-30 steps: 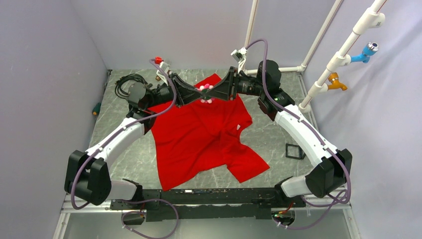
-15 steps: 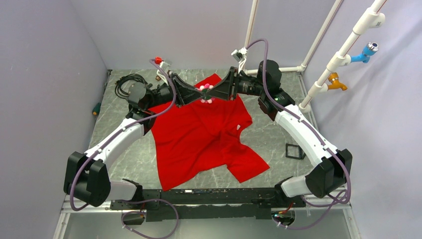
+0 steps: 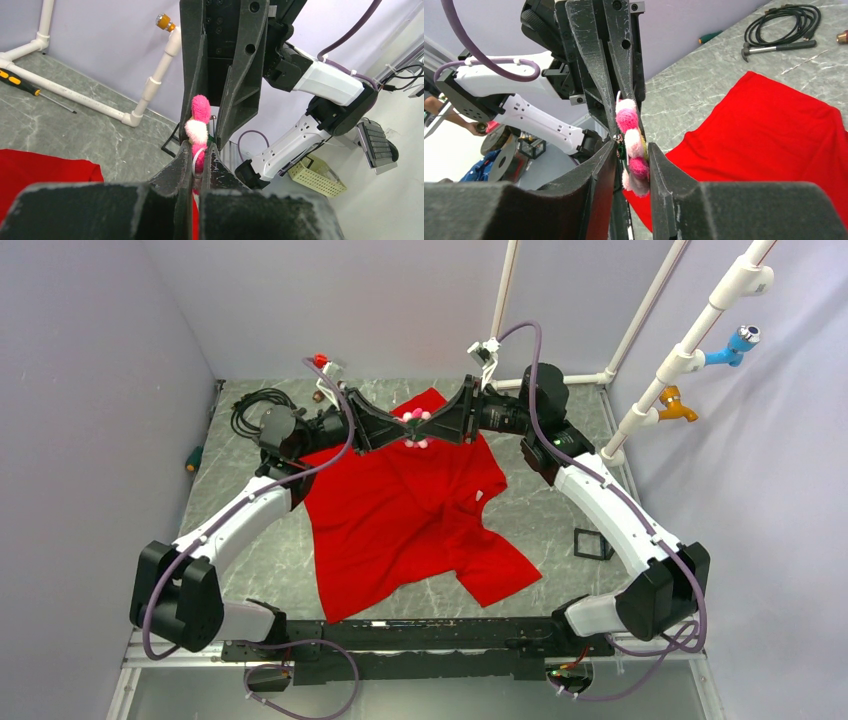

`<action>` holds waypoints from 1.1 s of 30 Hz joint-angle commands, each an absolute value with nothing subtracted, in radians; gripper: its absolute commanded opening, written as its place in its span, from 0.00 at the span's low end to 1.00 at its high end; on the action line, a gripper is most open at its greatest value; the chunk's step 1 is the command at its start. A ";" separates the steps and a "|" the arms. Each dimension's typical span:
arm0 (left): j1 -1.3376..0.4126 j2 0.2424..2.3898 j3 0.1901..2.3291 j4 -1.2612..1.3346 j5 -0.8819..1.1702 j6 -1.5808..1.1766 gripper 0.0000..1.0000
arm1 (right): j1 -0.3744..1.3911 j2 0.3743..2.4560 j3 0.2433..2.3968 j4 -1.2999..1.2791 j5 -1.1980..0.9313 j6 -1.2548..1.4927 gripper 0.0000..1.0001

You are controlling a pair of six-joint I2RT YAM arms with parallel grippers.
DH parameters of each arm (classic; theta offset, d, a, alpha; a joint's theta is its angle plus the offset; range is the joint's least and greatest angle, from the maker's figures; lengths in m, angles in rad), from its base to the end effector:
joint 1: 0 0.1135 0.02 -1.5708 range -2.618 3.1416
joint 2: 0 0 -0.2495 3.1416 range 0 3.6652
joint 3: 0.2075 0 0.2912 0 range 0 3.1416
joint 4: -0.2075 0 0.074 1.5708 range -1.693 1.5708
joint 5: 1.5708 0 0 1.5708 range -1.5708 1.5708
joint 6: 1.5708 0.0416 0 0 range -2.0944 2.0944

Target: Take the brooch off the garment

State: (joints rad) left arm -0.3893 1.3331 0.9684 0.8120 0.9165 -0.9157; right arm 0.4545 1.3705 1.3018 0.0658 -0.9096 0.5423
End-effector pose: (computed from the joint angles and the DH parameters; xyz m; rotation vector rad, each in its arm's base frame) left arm 0.3006 -0.1590 0.3534 0.5839 1.3751 -1.5952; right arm 0.3075 0.1868 0.3980 -0.7105 1.6358 1.4526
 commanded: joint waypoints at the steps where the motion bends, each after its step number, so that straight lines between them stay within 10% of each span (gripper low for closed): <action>1: -0.385 1.330 0.989 0.908 0.919 -0.944 0.00 | 0.443 1.340 1.295 0.081 -0.915 0.512 0.33; 17: -0.380 1.327 0.995 0.872 0.919 -0.921 0.00 | 0.445 1.333 1.308 0.099 -0.949 0.512 0.66; 33: -0.356 1.332 0.994 0.965 1.029 -0.995 0.00 | 0.398 1.328 1.289 0.156 -1.031 0.591 0.64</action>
State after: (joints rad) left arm -0.3565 1.3396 0.9684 0.8810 0.9771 -0.9665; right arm 0.3965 1.3540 1.2942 0.0734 -0.9867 0.5594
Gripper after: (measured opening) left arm 0.047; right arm 0.651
